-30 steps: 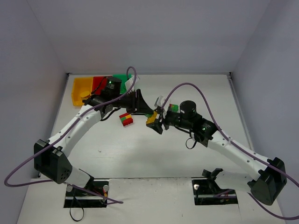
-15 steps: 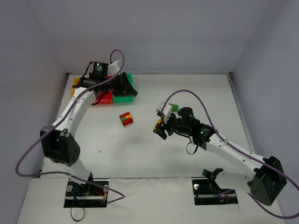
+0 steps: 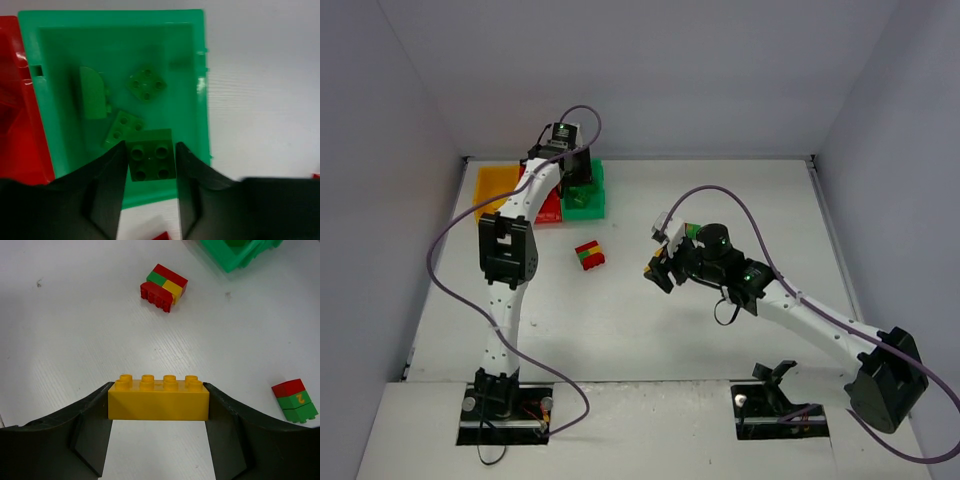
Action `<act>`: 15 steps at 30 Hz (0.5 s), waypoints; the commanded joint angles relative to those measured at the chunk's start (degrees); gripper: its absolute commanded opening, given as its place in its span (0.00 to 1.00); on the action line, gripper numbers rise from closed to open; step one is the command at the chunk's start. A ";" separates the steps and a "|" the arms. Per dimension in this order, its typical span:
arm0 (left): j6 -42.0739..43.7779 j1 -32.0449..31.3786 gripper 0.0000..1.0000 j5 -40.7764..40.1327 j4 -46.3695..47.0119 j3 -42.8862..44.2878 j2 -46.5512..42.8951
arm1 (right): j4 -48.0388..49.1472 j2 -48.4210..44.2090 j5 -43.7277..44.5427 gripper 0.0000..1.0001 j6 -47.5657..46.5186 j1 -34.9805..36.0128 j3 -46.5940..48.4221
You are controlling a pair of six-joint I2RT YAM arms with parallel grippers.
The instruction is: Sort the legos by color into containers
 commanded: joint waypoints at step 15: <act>-8.40 0.54 0.70 22.11 7.21 -24.66 -31.47 | 3.54 2.57 -5.48 0.01 -5.78 -0.78 9.42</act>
